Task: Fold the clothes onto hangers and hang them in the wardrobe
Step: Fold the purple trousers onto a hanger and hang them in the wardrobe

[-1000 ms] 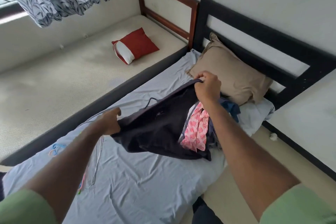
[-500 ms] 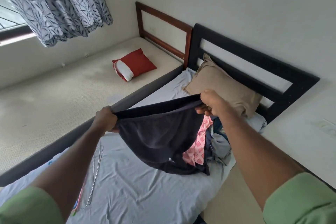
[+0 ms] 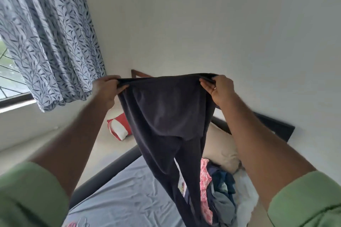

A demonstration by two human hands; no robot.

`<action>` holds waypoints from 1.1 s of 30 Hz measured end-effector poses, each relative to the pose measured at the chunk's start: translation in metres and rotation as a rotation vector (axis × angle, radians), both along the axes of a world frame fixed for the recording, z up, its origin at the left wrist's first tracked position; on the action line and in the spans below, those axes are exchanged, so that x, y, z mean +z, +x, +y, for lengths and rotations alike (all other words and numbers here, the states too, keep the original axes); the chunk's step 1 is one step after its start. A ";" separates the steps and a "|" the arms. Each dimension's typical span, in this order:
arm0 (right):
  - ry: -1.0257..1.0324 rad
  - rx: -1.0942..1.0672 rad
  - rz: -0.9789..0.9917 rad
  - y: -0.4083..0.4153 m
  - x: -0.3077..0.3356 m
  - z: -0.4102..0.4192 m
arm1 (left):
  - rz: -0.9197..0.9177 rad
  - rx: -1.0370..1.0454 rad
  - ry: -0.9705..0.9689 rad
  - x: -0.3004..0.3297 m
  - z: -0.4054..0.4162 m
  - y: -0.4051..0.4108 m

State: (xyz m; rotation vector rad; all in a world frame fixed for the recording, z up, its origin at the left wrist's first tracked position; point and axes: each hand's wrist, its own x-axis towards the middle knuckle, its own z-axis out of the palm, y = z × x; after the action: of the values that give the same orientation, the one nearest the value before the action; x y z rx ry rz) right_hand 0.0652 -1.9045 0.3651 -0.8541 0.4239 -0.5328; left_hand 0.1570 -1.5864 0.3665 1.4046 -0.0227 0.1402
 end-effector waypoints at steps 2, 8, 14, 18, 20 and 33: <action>-0.022 -0.040 -0.063 -0.002 0.034 -0.007 | -0.074 0.028 -0.102 0.042 -0.011 0.011; -0.076 -0.072 -0.292 -0.015 0.128 -0.016 | -0.256 0.001 -0.148 0.135 -0.025 0.033; -0.103 -0.113 -0.247 -0.023 0.140 -0.018 | -0.254 0.007 -0.157 0.146 -0.033 0.031; -0.150 -0.159 -0.179 -0.020 0.124 -0.024 | -0.267 0.036 -0.110 0.143 -0.035 0.031; -0.158 -0.169 -0.162 -0.015 0.118 -0.026 | -0.261 0.060 -0.052 0.140 -0.036 0.034; -0.045 -0.080 -0.025 0.063 0.046 -0.121 | -0.073 0.001 0.116 0.058 -0.132 0.140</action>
State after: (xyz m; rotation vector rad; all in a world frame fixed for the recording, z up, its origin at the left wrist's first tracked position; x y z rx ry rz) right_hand 0.1279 -2.0259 0.4107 -0.8757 0.4264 -0.6284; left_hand 0.2972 -1.7180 0.4244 1.5151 -0.0918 0.1930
